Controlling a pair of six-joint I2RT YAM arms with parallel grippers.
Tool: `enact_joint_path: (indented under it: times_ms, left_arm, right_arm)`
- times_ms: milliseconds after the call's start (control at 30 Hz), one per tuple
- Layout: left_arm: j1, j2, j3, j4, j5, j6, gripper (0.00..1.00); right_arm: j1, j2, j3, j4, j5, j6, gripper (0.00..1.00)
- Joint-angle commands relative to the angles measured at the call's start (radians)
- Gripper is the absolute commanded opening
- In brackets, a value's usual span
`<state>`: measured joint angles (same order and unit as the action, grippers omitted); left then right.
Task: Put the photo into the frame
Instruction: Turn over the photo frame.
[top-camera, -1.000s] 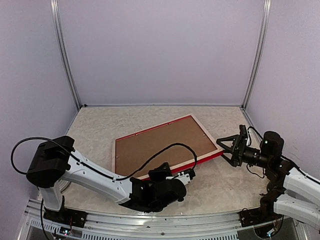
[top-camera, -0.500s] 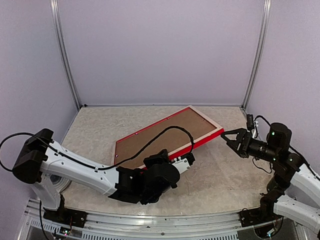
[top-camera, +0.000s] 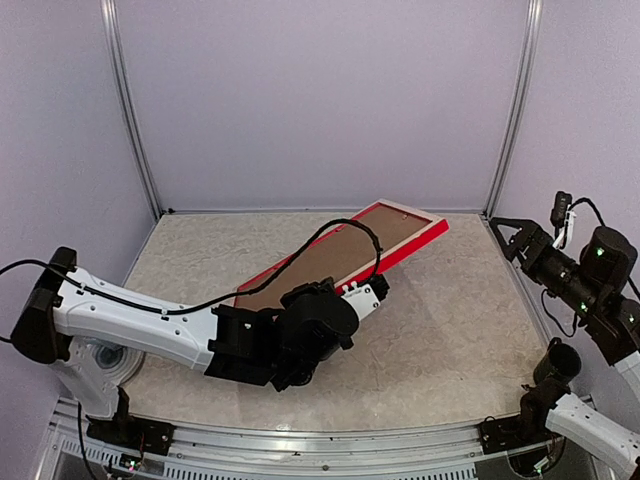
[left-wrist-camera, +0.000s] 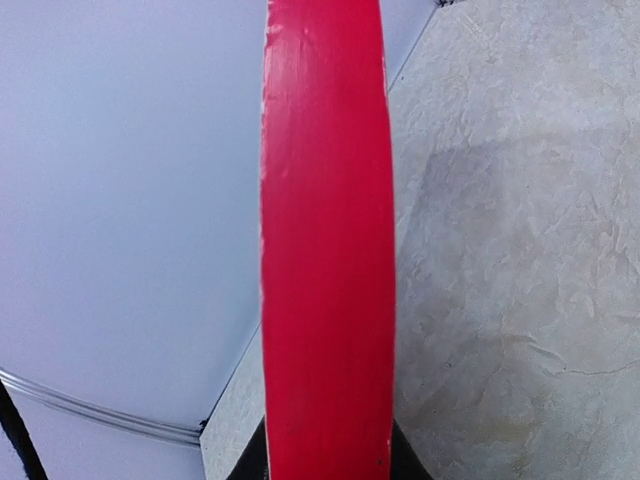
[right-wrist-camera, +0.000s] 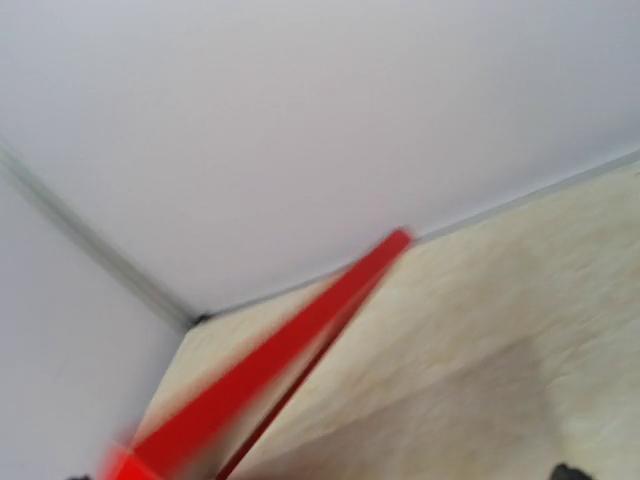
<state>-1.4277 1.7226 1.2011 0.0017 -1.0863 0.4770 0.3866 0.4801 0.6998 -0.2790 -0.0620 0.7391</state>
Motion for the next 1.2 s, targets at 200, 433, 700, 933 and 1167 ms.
enact_joint_path:
  times_ms: [200,433,700,933,1167]
  left_arm:
    - [0.041,-0.116,0.210,-0.081,0.025,-0.258,0.00]
    - [0.070,-0.176,0.239,-0.126,0.108,-0.384,0.00]
    - [0.104,-0.263,0.237,-0.131,0.167,-0.449,0.00]
    - [0.122,-0.300,0.238,-0.138,0.220,-0.473,0.00]
    - [0.129,-0.327,0.238,-0.134,0.256,-0.508,0.00]
  right_arm:
    - [-0.006,0.032,-0.112,-0.017,0.038,0.024,0.99]
    - [-0.006,0.106,-0.227,0.086,-0.066,0.053,0.99]
    - [-0.005,0.160,-0.282,0.161,-0.125,0.064,0.99]
    - [-0.005,0.168,-0.312,0.185,-0.149,0.072,0.99]
    - [-0.006,0.179,-0.330,0.204,-0.162,0.071,0.99]
